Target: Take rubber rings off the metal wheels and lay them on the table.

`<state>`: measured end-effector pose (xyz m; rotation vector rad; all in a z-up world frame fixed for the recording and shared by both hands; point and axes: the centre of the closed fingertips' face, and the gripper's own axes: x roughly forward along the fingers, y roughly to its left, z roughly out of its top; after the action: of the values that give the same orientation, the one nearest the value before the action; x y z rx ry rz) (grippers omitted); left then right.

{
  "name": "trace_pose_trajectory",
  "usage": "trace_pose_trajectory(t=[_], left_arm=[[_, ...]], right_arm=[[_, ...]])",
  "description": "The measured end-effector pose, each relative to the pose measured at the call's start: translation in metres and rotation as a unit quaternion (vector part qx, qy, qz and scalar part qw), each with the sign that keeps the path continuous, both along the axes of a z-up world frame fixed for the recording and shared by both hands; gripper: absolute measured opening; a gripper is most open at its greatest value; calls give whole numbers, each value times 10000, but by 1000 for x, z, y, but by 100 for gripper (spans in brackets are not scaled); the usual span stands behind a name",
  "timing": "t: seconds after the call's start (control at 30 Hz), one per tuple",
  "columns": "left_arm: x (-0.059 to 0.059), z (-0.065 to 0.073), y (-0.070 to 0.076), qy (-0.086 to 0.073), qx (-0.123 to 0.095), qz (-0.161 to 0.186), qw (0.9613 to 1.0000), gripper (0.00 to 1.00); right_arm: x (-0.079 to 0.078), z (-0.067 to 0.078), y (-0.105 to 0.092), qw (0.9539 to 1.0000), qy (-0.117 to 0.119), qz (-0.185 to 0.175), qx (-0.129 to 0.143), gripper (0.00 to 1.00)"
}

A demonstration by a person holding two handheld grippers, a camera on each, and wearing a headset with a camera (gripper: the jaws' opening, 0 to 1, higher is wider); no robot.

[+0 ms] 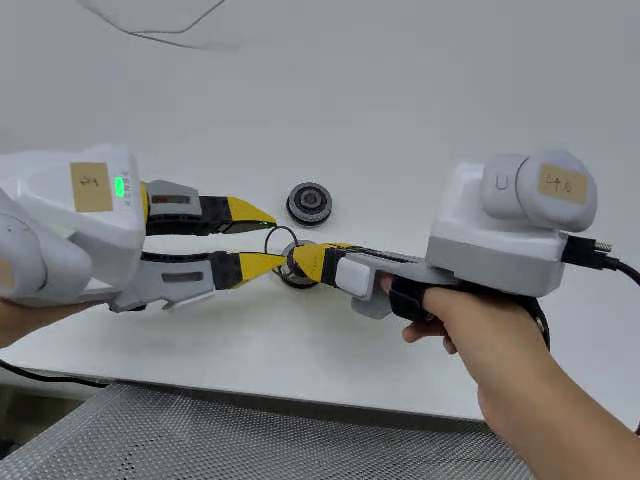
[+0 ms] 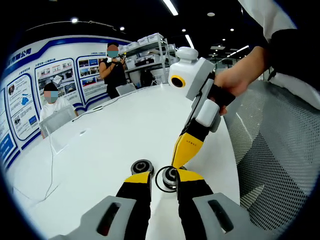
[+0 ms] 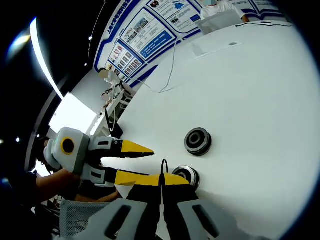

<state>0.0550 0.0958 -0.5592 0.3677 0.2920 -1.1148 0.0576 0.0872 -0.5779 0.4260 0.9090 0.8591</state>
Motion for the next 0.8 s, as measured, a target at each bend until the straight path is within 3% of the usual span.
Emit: trace_pose_trajectory(t=[0.23, 0.43, 0.67, 0.8], left_arm=[[9, 8, 1, -76, -78, 132, 9999, 23], [8, 8, -6, -90, -49, 60, 9999, 24], [8, 5, -12, -38, -14, -46, 10000, 24], [9, 4, -14, -16, -3, -62, 10000, 25]], right_arm=[[13, 14, -11, 9984, 116, -395, 382, 1], [30, 8, -37, 9960, 198, -781, 392, 1], [37, -13, -71, 9924, 439, -1145, 124, 1], [34, -21, -78, 9911, 493, -1234, -48, 1]])
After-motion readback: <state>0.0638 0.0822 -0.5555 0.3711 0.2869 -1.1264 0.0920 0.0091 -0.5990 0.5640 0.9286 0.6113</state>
